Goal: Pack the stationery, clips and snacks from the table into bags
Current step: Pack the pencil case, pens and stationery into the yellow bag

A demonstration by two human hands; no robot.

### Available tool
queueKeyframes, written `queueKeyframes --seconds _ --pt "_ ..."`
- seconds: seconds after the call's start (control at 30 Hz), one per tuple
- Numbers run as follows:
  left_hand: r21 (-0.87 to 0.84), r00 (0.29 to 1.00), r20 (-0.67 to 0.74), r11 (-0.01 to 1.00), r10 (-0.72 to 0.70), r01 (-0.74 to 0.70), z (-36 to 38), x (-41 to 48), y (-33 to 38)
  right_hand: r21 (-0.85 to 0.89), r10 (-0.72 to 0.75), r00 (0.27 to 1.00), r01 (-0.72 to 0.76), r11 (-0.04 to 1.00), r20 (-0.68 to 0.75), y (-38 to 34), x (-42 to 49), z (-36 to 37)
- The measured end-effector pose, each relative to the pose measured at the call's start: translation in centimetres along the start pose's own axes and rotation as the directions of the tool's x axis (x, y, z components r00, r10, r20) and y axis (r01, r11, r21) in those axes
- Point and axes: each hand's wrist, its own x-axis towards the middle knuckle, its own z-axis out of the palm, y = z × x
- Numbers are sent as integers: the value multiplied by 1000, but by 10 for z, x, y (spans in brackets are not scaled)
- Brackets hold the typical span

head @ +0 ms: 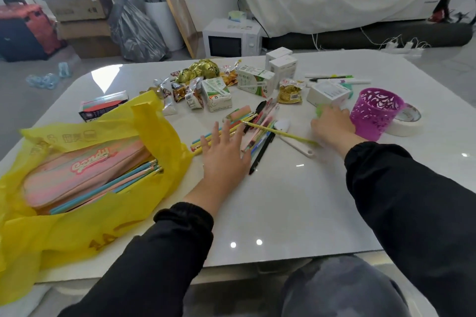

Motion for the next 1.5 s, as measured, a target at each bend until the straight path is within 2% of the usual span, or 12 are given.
queueKeyframes --seconds 0.13,0.23,0.53,0.6,0.77,0.9,1.03,1.27,1.43,1.5 --pt "-40 987 148 997 -65 71 1 33 1 242 22 999 -29 970 31 12 12 3" --pt "-31 980 193 998 -56 63 5 40 5 250 -14 1000 19 968 -20 11 9 11" --pt "13 991 132 1000 -27 25 13 17 20 482 -120 989 149 863 -89 -9 -8 40" --pt "-8 993 115 1000 -23 24 13 12 24 482 -139 984 175 859 -110 -14 -12 45" --pt "-171 999 -35 985 -8 2 4 37 20 438 -165 972 224 871 -169 -20 -20 48" --pt "-127 991 128 990 -43 59 -6 81 16 449 -157 965 237 861 -208 -20 -25 48" --pt "-162 961 274 987 31 15 6 98 7 492 -157 966 242 836 -208 -20 -27 47" --pt "-182 990 139 983 34 -8 6 59 13 519 -196 962 267 812 -189 -18 -34 43" --pt "-191 987 158 981 -2 33 3 40 26 532 -233 956 293 794 -178 -18 -40 43" --pt "-167 986 164 986 3 25 -2 34 38 540 -223 949 311 782 -224 -13 -45 41"
